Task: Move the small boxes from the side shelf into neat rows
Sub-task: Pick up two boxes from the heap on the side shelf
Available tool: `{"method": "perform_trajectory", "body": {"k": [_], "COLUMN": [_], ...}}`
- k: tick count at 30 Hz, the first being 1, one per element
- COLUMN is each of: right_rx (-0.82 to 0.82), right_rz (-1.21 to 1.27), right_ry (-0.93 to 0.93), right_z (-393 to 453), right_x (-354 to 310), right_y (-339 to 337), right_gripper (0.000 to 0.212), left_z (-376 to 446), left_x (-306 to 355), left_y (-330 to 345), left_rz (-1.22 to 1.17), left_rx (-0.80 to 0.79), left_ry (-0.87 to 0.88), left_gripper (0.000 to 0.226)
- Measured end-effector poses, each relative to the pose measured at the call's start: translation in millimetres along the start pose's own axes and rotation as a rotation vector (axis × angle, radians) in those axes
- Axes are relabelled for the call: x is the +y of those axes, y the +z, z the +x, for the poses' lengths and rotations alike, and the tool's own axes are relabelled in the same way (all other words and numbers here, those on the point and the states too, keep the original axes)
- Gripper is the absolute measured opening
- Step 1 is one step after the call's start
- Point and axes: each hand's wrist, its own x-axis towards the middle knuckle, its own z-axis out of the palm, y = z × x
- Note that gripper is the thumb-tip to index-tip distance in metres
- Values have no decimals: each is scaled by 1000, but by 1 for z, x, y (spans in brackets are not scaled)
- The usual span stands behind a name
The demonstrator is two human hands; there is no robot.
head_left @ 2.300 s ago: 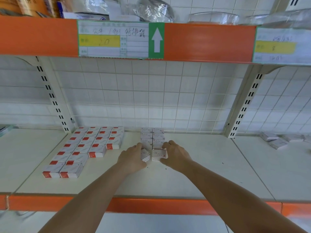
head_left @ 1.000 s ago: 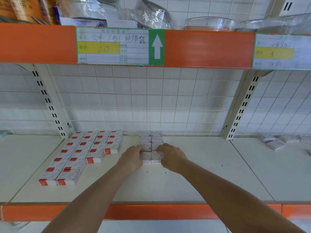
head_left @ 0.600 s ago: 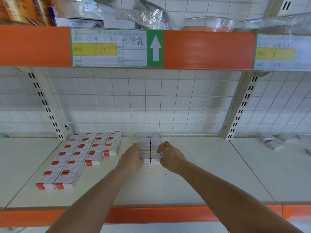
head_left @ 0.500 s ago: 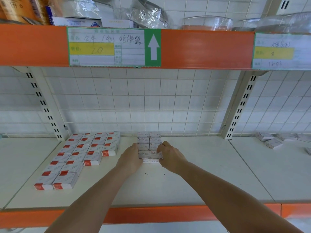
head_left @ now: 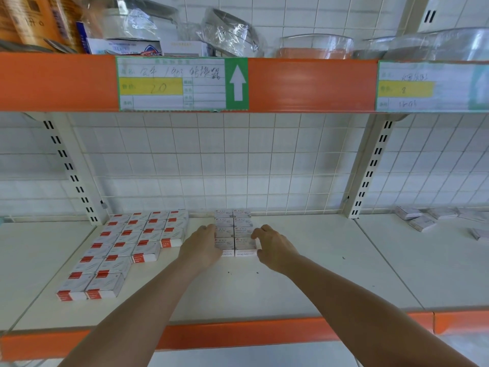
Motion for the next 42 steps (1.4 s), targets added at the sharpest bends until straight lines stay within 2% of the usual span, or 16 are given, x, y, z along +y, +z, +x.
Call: {"method": "perform_trajectory", "body": {"k": [5, 12, 16, 21, 26, 42], "right_rx": [23, 80, 97, 111, 99, 66], "right_rz": [-15, -22, -53, -80, -93, -92], "right_ry": [67, 152, 215, 285, 309, 221], "right_z": [-14, -41, -60, -84, -104, -161], "right_x": [8, 23, 40, 73, 108, 256], "right_y": [-13, -33, -42, -57, -70, -122], "right_gripper": [43, 40, 42, 46, 50, 53], "left_z": [-3, -2, -2, -4, -7, -22], "left_x": [18, 61, 90, 129, 169, 334], "left_y": [-5, -2, 6, 19, 36, 88], "left_rz": [50, 71, 54, 51, 58, 66], "left_rx": [46, 23, -12, -34, -80, -105], "left_ry": [89, 243, 323, 407, 412, 346], "left_gripper": [28, 17, 29, 31, 32, 34]}}
